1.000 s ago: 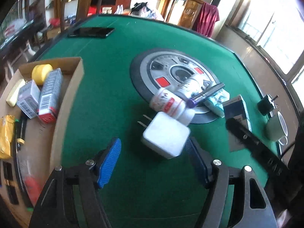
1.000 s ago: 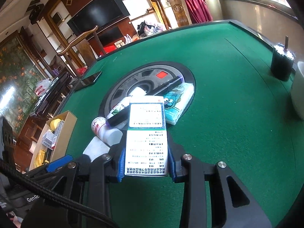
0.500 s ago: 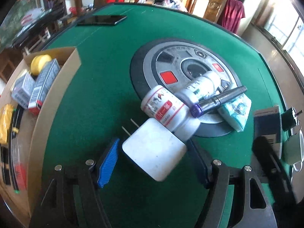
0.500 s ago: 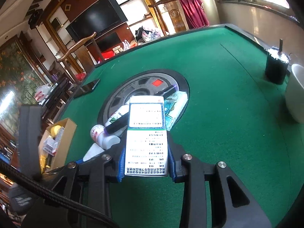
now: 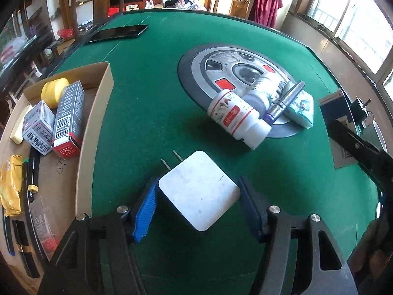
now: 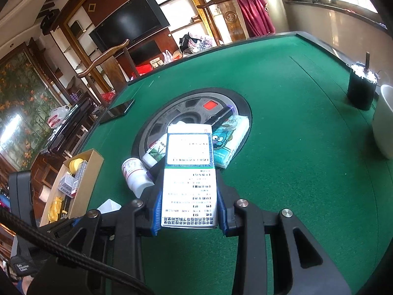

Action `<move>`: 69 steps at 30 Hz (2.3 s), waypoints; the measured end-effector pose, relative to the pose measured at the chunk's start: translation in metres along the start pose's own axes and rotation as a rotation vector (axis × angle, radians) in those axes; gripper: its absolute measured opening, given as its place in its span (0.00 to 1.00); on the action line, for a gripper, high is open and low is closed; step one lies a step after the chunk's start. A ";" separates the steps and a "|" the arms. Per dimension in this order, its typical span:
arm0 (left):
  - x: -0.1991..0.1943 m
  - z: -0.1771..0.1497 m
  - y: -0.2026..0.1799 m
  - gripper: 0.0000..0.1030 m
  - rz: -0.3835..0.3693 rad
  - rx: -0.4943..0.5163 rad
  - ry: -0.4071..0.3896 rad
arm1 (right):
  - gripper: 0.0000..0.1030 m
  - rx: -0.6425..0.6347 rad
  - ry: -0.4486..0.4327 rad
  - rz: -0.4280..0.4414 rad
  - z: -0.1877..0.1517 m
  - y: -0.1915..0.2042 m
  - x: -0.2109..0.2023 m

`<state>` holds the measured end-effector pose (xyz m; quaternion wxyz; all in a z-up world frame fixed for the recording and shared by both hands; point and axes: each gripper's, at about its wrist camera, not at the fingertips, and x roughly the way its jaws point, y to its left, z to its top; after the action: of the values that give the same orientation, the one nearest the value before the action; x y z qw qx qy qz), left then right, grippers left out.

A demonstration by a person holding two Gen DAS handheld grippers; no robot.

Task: Organize objects
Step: 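Grasp the white charger with the left gripper while the right gripper holds the medicine box, then carry the charger and medicine box into the cardboard box and open both grippers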

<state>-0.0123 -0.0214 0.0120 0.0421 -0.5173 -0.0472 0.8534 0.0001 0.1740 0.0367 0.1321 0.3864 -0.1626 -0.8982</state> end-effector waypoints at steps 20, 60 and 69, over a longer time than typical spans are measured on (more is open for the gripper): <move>-0.014 -0.020 -0.009 0.49 -0.018 0.013 -0.101 | 0.31 -0.026 0.015 0.002 -0.003 0.008 0.006; -0.024 -0.033 -0.011 0.38 -0.047 0.050 -0.124 | 0.31 -0.080 0.028 -0.005 -0.011 0.020 0.008; -0.063 -0.036 0.007 0.38 -0.123 0.020 -0.193 | 0.31 -0.116 0.042 0.015 -0.027 0.034 0.004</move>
<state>0.0485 -0.0350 0.0500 0.0946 -0.4283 -0.0740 0.8956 0.0208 0.1363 0.0296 0.1647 0.3958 -0.1104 -0.8967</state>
